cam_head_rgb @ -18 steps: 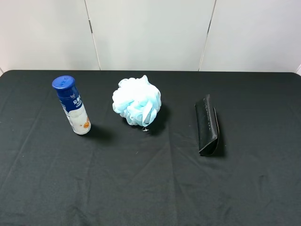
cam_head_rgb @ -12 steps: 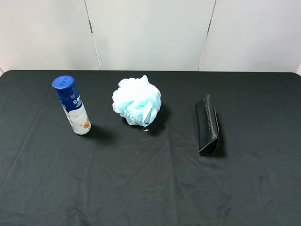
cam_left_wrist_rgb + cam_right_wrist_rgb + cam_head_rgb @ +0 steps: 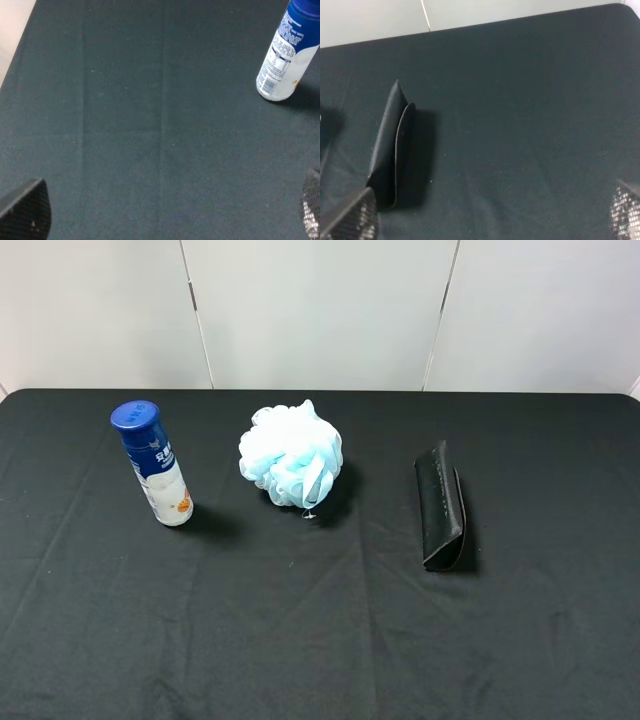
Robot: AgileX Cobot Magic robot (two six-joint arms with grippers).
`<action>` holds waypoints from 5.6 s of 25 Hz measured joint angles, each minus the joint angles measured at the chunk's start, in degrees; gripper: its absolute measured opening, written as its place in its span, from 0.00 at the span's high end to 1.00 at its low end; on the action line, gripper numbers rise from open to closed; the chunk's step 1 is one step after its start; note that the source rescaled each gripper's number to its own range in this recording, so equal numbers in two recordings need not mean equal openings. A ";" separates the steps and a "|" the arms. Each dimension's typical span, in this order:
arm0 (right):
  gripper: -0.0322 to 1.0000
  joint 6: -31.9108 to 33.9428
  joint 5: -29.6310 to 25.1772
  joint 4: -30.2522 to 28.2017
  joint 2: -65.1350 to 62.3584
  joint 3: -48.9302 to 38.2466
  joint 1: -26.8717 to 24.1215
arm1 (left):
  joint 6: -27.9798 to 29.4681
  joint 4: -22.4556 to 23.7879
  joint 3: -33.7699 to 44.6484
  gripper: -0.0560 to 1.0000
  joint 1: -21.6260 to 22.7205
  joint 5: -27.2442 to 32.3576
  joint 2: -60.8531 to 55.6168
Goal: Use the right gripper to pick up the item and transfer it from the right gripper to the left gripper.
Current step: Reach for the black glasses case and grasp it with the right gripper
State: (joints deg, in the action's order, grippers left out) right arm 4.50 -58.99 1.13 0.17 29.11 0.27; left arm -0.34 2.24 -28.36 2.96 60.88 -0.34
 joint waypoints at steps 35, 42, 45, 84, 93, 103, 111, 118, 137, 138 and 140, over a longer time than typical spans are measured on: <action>0.00 5.30 -9.03 -4.91 67.60 35.08 19.35 | 0.00 0.00 0.00 0.00 0.00 0.00 0.00; 0.00 7.57 -8.98 -4.93 74.66 35.38 22.24 | 0.00 0.00 0.00 0.00 0.00 0.00 0.00; 0.00 7.99 -8.69 -4.98 77.48 35.38 23.55 | 0.00 0.00 0.00 0.00 0.00 0.00 0.00; 0.00 10.07 15.24 0.07 103.32 29.43 26.17 | 0.00 0.00 0.00 0.00 0.00 0.00 0.00; 0.00 11.77 19.36 0.07 106.23 26.68 26.17 | 0.00 0.00 0.00 0.00 0.00 0.00 0.00; 0.00 11.96 19.20 -0.42 106.74 26.68 26.17 | 0.00 0.00 0.00 0.00 0.00 -0.04 0.00; 0.02 12.00 19.13 0.09 106.74 26.68 26.17 | 0.00 0.00 0.00 0.00 0.00 -0.04 0.00; 0.02 12.00 18.58 1.11 106.74 26.68 26.17 | 0.00 0.00 0.00 0.00 0.00 -0.04 0.00; 0.61 12.02 18.74 3.93 106.74 26.68 26.17 | 0.00 0.00 0.00 0.00 0.00 -0.04 0.00; 0.69 12.08 18.80 3.93 106.74 26.68 26.17 | 0.00 0.00 0.00 0.00 0.00 -0.04 0.00; 0.85 12.15 19.06 3.93 106.74 26.68 26.17 | 0.00 0.00 0.00 0.00 0.00 -0.04 0.00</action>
State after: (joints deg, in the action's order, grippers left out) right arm 16.66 -39.93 5.06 106.91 55.79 26.44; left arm -0.34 2.24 -28.36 2.96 60.84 -0.34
